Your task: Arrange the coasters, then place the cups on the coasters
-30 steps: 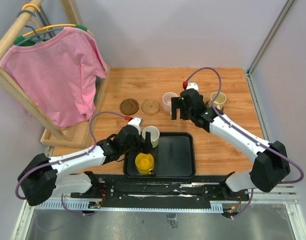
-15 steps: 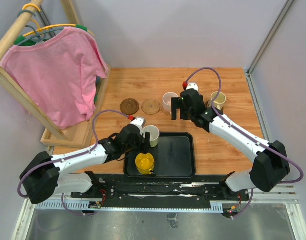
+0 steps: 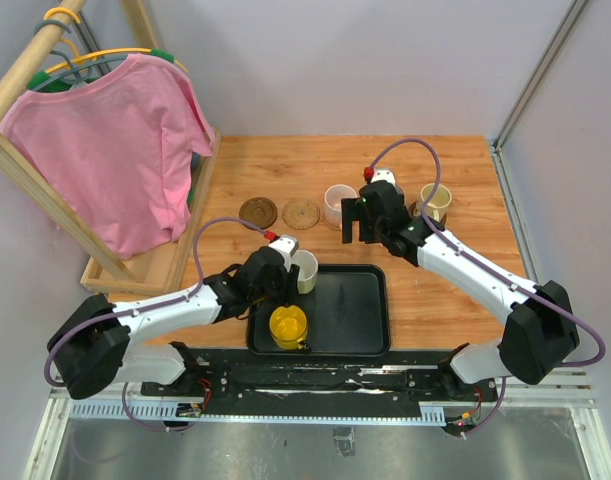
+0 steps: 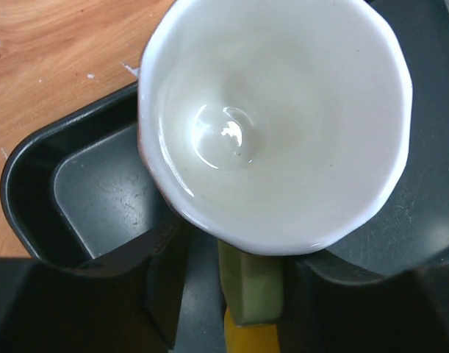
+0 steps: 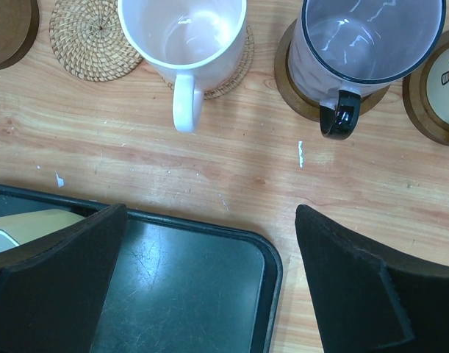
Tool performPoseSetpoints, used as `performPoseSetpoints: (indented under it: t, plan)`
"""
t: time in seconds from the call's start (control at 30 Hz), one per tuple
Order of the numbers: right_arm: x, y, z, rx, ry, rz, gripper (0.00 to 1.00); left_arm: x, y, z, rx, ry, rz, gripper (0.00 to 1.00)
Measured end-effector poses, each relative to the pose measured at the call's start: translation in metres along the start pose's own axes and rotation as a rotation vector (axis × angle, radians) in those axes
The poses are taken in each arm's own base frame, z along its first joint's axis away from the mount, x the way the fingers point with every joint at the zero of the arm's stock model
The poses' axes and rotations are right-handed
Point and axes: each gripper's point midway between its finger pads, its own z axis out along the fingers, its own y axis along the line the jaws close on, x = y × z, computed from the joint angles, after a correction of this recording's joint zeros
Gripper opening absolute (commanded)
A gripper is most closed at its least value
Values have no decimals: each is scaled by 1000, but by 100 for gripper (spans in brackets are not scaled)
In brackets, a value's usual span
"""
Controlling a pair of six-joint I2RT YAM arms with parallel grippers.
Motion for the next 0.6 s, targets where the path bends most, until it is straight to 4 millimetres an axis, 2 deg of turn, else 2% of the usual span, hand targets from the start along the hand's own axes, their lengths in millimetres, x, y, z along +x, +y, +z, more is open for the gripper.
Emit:
performPoseSetpoints:
  t: [0.2,0.6]
  plan:
    - [2,0,1,0,0,1,98,-1,-2,4,7,9,24,2]
    - [15,-4,-1,-5,12,-2,98,-9,-2,3,-14,22,32,1]
